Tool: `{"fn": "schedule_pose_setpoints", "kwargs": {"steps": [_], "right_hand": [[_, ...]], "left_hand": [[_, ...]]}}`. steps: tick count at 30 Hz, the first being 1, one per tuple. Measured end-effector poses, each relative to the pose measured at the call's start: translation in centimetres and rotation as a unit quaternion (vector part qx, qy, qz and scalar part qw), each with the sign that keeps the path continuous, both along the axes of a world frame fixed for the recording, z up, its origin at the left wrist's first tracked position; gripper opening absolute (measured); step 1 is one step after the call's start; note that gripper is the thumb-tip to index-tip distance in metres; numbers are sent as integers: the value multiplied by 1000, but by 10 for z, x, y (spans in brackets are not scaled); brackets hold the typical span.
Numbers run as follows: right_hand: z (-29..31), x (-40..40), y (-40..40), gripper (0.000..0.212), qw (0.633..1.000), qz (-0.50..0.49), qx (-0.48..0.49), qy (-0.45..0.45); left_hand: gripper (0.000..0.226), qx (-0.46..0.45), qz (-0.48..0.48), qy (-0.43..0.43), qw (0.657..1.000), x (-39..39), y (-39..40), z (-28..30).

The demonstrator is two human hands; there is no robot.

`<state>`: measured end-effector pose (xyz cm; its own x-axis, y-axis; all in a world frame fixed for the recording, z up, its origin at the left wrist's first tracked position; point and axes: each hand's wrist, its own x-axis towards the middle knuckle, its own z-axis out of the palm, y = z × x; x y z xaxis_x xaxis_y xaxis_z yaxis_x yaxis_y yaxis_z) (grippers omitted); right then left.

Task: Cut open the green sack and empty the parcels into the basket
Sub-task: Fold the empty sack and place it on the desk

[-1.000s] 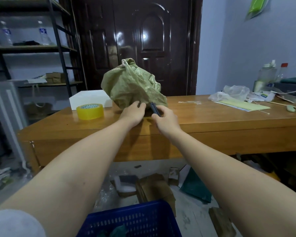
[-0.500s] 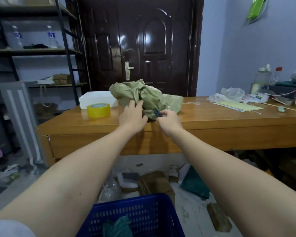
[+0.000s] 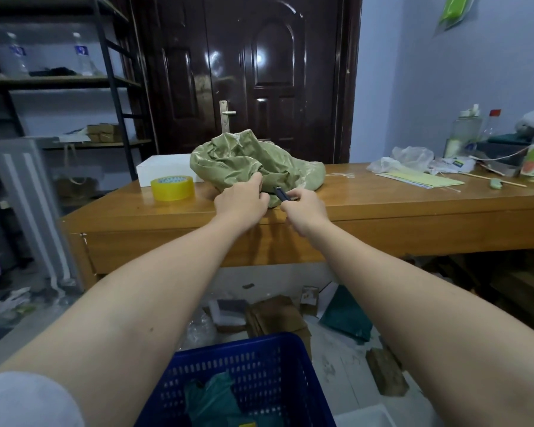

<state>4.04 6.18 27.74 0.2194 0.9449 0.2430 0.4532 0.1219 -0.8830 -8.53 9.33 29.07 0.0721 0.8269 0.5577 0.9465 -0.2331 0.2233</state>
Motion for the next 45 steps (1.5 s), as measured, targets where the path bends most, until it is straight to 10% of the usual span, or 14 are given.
{"fn": "schedule_pose_setpoints", "kwargs": {"steps": [25, 33, 40, 45], "right_hand": [[-110, 80, -81, 16, 991, -55, -117, 35], [-215, 123, -89, 27, 975, -86, -187, 79], [-297, 150, -87, 13, 950, -120, -260, 123], [-359, 165, -85, 17, 925, -147, -315, 153]], "left_hand": [[33, -181, -126, -82, 972, 95, -71, -126], [19, -352, -167, -403, 828, 143, -56, -234], [27, -408, -108, -374, 825, 159, -34, -320], [22, -397, -154, -153, 892, 172, -16, -377]]}}
